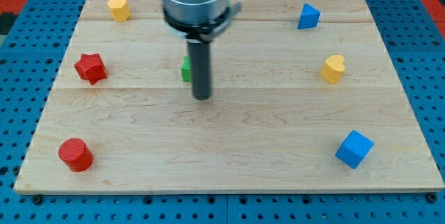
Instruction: Place the green star below green circle
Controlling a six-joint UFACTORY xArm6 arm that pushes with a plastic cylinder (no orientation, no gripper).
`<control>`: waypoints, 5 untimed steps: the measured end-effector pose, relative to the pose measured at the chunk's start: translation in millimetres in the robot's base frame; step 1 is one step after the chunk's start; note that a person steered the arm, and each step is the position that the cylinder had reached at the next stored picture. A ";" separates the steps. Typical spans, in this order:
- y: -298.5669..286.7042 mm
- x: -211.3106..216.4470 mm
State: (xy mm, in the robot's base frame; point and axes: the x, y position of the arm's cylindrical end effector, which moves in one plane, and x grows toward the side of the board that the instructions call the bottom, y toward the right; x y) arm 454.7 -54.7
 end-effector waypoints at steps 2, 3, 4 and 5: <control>26.3 -40.6; 32.5 -46.2; 8.5 -38.2; -49.0 -17.4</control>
